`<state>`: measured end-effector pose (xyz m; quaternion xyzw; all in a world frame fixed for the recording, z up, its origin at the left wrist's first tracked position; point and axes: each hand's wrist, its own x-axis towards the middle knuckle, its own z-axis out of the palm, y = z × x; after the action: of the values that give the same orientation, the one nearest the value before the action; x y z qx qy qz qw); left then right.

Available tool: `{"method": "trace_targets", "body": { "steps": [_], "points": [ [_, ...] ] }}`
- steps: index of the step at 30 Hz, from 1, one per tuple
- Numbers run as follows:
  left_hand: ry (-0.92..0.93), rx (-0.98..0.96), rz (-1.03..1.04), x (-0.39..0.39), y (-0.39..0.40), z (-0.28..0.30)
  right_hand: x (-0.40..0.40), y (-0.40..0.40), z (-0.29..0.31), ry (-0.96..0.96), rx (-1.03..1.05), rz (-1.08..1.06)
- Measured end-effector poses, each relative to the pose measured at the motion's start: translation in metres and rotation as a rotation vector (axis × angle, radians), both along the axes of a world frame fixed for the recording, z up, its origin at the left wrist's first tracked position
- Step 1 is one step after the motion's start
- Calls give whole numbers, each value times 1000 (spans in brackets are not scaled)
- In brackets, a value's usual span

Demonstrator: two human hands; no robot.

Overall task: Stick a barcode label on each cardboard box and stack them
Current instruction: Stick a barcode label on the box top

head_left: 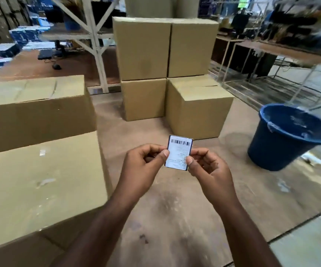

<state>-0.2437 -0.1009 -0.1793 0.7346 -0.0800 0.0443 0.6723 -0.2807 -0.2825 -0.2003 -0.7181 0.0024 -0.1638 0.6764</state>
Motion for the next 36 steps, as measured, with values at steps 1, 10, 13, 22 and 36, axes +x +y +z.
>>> {"method": "trace_targets", "body": {
  "steps": [1,10,13,22,36],
  "points": [
    [28,-23,-31,8,-33,-3,2,-29,-3,3,-52,-38],
    [170,-1,-335,97,-308,11,50,-269,-1,6,-139,-551],
    [222,28,-420,128,-379,26,76,-331,8,37,-237,-711],
    [62,397,-435,150,-465,4,101,-411,-10,335,-925,-657],
    [-8,122,-186,73,-175,-23,77,-174,-21,-323,-509,-216]
  ]
}}
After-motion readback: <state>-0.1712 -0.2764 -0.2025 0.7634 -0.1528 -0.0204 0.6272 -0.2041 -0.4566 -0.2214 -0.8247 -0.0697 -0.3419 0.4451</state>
